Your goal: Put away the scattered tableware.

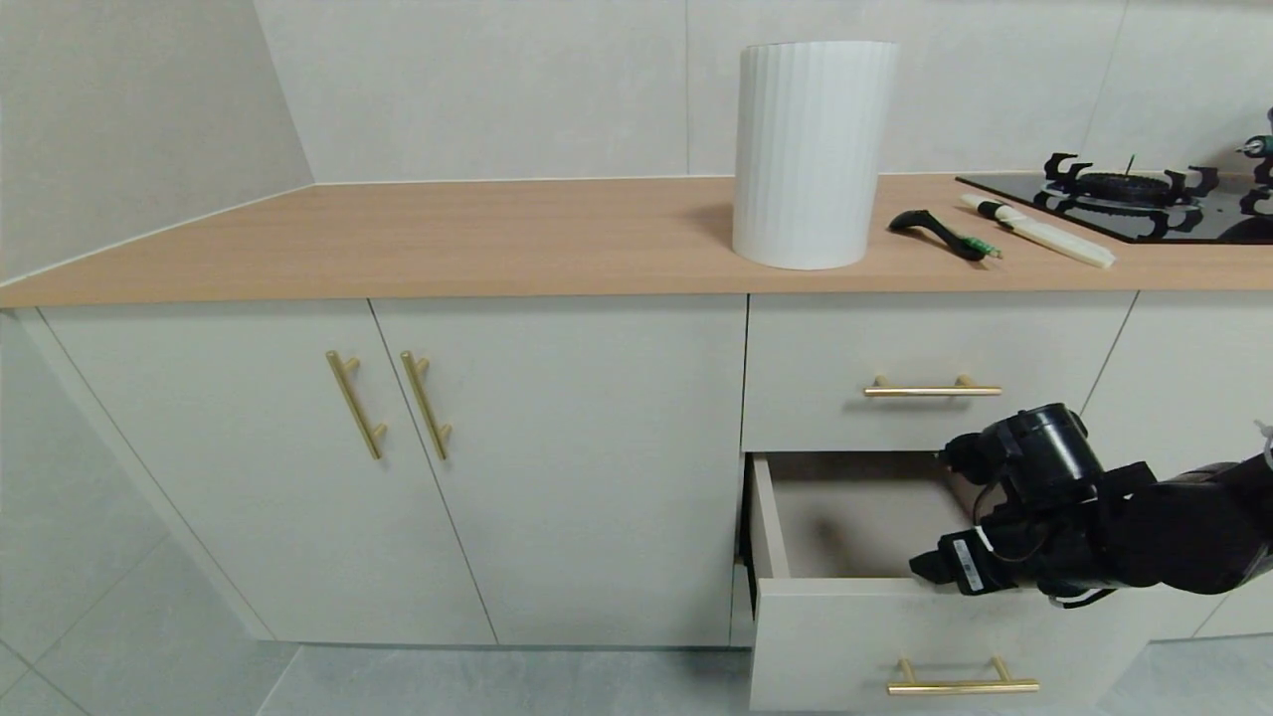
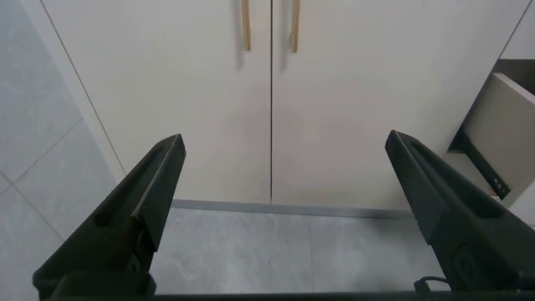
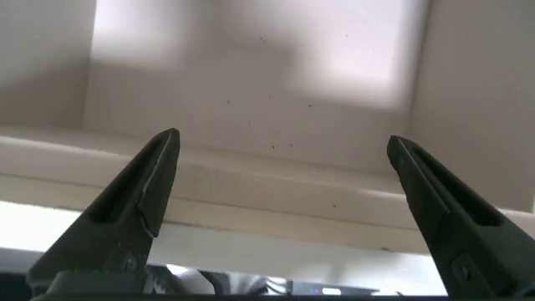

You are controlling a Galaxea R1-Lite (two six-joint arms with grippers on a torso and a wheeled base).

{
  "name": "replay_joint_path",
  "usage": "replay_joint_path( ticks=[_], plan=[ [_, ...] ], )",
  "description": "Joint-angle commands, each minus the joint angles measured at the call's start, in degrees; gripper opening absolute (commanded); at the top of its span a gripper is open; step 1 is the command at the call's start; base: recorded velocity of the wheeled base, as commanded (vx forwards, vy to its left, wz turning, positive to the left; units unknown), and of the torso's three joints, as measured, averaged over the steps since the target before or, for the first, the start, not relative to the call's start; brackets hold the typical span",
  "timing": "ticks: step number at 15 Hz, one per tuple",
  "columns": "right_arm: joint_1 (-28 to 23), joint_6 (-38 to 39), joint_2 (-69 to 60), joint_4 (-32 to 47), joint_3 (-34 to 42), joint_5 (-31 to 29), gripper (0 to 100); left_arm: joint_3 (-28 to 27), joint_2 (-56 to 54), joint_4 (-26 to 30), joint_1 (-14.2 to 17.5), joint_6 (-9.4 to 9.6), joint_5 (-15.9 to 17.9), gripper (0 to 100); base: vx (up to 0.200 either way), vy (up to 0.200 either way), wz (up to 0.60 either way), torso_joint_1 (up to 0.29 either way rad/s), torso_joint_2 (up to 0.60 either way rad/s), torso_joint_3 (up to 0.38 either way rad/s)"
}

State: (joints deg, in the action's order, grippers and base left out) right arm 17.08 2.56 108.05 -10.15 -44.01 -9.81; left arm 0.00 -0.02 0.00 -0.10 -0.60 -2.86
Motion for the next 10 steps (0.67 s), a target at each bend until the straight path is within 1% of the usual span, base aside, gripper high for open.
replay_joint_path(
  ticks=[1,5,10],
  plan=[
    [0.6,-0.5,-1.5,2.2,0.1,0.1,100,0.0,0.0,0.0,0.0,-0.02,0.0,100,0.000,0.000,0.00,0.000,0.00,0.000],
    [2.3,-2.8,-4.6,10.9,0.0,0.1,100,0.0,0.0,0.0,0.0,-0.02,0.0,100,0.000,0.000,0.00,0.000,0.00,0.000],
    [4.7,-9.1,-8.7,24.7,-0.1,0.1,100,0.0,0.0,0.0,0.0,-0.02,0.0,100,0.000,0.000,0.00,0.000,0.00,0.000]
  ],
)
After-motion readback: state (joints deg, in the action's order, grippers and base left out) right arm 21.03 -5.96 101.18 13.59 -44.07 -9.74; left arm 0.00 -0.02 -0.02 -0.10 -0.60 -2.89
